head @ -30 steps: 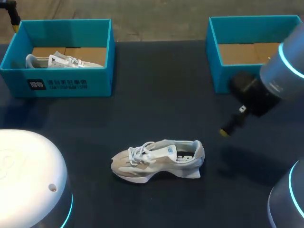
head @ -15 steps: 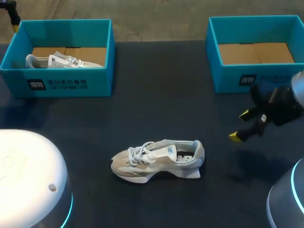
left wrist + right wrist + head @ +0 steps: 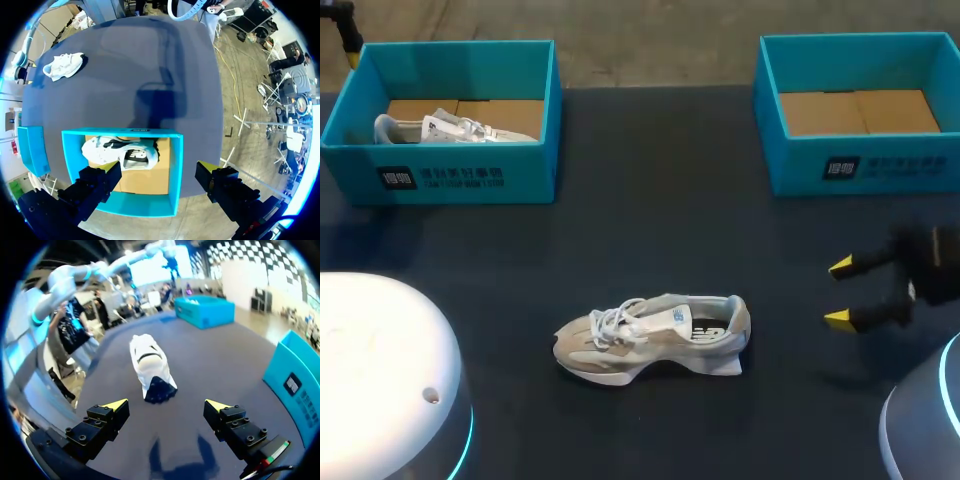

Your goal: Take the shoe out of the shoebox, open the shoe tongue, remove and reinsert the insole, then place the shoe into the shoebox

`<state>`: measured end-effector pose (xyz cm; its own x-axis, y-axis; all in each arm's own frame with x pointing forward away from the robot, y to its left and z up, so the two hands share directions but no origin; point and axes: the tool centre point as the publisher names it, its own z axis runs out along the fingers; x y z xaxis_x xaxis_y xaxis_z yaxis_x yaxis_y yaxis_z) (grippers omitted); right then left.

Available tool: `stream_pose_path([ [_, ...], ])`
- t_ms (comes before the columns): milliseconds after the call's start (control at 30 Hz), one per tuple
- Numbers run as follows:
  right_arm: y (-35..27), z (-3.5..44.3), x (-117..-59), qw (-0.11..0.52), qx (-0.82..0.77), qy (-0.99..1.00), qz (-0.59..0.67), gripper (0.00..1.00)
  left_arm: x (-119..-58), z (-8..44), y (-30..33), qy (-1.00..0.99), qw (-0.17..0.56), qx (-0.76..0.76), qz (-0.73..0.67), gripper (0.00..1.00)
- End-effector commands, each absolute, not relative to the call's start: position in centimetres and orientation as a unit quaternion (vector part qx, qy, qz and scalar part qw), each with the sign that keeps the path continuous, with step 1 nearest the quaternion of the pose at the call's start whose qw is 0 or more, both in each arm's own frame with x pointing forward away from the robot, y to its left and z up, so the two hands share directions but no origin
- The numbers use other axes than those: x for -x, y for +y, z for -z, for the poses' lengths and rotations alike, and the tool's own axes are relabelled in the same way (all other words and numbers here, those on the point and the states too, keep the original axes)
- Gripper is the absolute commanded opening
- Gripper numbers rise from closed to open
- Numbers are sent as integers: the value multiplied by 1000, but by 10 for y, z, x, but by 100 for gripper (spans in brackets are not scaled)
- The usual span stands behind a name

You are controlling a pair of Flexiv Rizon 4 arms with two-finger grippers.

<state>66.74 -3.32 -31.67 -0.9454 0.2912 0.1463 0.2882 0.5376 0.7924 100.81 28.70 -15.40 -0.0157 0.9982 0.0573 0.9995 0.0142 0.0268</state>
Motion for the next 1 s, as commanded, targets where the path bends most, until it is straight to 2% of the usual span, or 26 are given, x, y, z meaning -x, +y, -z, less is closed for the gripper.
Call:
stream_pose_path([
  [33,-32,326,-670,30,-136,787,-601,100,-1007,154,287,-712,11,702,31,100],
  [333,-31,343,-660,44,-119,776,-617,100,-1007,154,287,-712,11,702,31,100],
  [900,-31,343,-659,50,-120,778,-615,100,-1007,154,287,-712,11,702,31,100],
  [1000,-28,362,-660,41,-119,782,-611,100,-1007,154,287,-712,11,702,31,100],
])
